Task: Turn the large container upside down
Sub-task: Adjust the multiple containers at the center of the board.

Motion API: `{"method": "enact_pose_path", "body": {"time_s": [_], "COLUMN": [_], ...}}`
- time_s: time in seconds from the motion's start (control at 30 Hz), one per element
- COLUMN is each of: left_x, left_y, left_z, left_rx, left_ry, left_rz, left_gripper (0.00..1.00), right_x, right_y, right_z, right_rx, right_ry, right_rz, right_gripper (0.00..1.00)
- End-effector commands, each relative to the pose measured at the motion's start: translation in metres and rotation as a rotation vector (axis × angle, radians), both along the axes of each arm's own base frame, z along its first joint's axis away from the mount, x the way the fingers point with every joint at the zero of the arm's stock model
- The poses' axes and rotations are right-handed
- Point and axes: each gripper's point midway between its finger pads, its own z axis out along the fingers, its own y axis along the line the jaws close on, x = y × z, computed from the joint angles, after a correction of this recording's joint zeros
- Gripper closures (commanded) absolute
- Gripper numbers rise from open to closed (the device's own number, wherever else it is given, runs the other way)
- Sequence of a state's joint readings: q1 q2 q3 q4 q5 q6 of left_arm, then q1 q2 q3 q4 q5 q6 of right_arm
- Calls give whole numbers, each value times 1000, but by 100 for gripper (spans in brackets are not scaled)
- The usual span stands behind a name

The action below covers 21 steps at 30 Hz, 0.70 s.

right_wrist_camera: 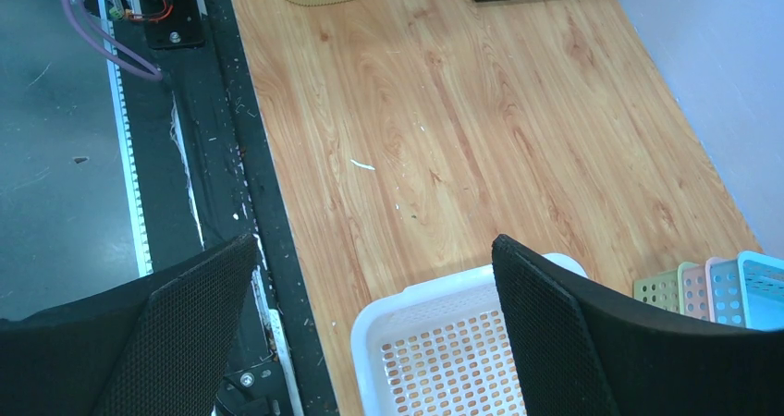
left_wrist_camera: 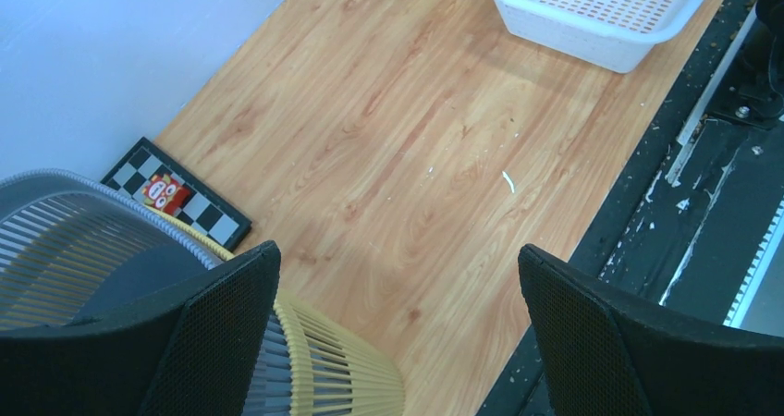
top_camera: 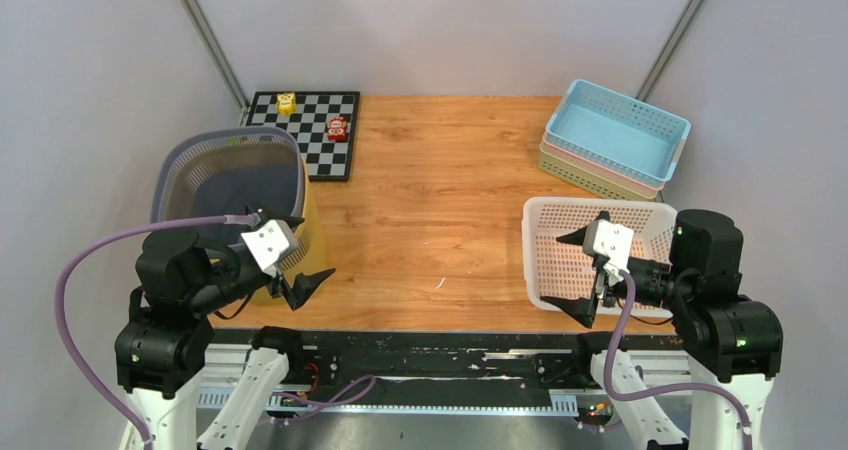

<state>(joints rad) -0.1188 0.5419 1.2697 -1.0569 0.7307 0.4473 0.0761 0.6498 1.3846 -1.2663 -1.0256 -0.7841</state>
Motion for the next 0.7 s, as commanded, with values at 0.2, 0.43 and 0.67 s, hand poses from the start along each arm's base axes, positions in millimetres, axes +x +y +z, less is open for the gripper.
{"method": "enact_pose_path", "body": {"time_s": [0.2,0.43,0.67], "left_x": [4,3,6], "left_y": [1,0,1], "left_z": [8,4,-4], "left_rx": [-8,8,42], "left_ry": [-19,-24,-32], "left_rz": [14,-7,-17], "left_gripper": [0,0,0], "right_x": [-2,-1,9], "right_y": [2,1,-1], "right_z": [2,-1,-12], "right_rx": [5,-1,-19], "right_ry": [1,0,-2], "right_rz": [20,21,5], "right_gripper": [0,0,0]}}
